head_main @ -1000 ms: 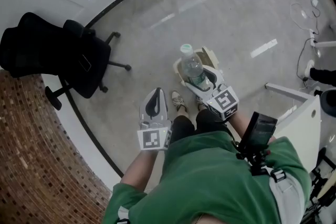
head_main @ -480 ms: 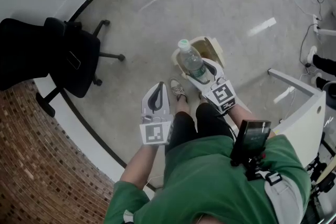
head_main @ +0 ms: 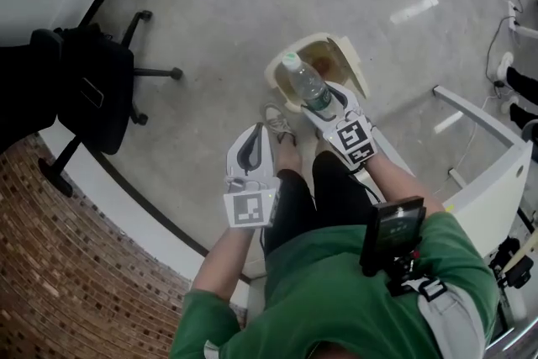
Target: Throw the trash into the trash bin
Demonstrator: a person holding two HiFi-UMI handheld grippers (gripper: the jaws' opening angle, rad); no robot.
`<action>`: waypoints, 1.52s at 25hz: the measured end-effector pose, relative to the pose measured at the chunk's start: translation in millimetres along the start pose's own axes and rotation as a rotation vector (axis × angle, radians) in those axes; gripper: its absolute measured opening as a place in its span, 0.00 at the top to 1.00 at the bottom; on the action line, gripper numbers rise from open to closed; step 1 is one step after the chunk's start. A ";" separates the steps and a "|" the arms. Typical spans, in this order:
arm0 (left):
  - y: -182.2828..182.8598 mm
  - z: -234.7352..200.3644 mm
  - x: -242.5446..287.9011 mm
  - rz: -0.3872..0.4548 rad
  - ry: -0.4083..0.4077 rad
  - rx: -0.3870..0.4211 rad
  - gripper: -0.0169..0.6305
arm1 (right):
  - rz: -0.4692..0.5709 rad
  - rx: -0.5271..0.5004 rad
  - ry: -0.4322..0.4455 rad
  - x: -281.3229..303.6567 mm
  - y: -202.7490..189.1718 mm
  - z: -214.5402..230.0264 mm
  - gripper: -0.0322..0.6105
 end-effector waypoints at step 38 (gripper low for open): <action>-106.4 -45.4 56.1 -0.078 0.032 -0.145 0.96 | -0.620 -0.076 0.090 81.8 -180.3 6.3 0.46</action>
Point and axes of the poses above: the fingertips, and each gripper's own axes: x forward along the fingers, z to its right, y out of its top, the point moved 1 cm from there along -x, backward along the fingers, and after that the axes turned 12 degrees about -x, right-handed, at the moved point
